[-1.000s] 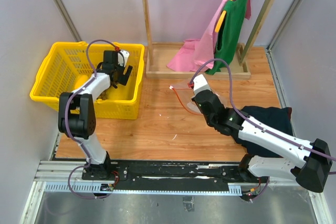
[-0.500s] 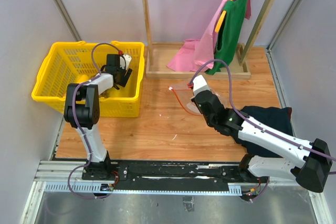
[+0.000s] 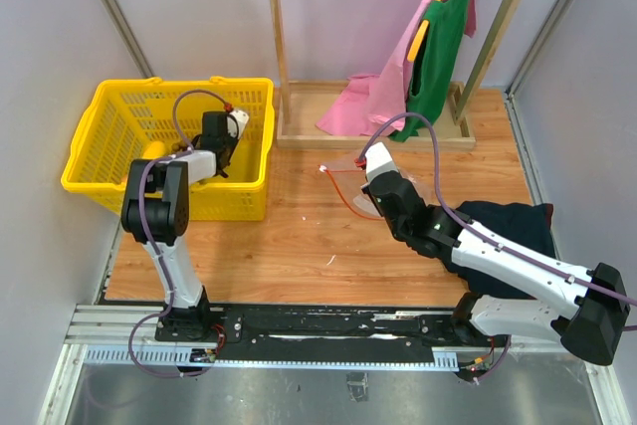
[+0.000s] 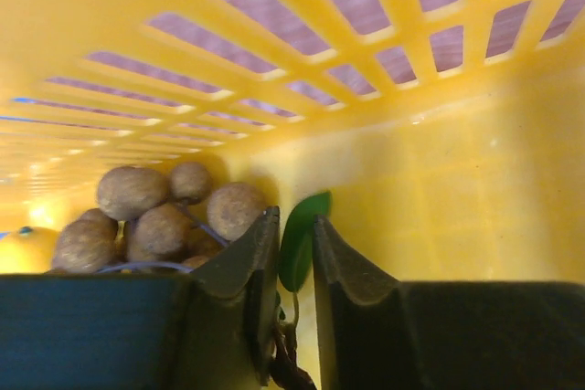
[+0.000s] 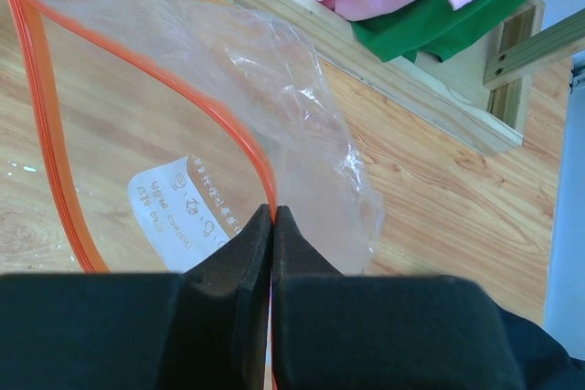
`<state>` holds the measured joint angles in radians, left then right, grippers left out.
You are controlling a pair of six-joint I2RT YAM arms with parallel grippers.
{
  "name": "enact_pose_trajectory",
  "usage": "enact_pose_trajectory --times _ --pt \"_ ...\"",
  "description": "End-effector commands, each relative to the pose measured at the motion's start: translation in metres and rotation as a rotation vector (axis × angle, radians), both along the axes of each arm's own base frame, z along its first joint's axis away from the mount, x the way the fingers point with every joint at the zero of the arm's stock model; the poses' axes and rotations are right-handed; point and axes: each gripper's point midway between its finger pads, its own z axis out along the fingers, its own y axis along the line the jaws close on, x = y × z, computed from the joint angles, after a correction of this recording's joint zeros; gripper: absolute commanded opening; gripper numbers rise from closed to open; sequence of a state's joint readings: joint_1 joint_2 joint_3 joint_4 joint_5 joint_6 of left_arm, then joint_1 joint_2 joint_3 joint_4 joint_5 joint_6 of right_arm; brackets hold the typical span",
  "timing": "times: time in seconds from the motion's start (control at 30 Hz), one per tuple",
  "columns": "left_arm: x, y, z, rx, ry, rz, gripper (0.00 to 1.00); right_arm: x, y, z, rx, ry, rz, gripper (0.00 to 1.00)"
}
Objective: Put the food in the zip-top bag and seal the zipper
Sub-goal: Pick up the fake fruit from the bin.
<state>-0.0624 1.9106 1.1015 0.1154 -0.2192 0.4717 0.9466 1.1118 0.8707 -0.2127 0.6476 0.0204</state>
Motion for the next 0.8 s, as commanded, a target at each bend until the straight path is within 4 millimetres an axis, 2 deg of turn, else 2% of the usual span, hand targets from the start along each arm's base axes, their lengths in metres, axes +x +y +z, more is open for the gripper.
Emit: enact_pose_trajectory --times 0.0,0.13,0.5,0.77 --pt "0.009 0.006 0.044 -0.007 -0.157 0.026 0.18 0.001 0.000 -0.003 0.022 0.000 -0.009 0.01" --pt "0.007 0.004 0.067 -0.027 -0.215 0.025 0.02 0.001 -0.001 -0.001 0.028 -0.003 -0.010 0.01" --pt "-0.013 -0.005 0.144 -0.124 -0.343 0.030 0.00 0.000 0.000 0.007 0.049 -0.009 0.002 0.01" --pt "-0.033 -0.021 0.200 -0.182 -0.450 -0.058 0.00 -0.001 0.001 0.013 0.064 -0.014 0.007 0.01"
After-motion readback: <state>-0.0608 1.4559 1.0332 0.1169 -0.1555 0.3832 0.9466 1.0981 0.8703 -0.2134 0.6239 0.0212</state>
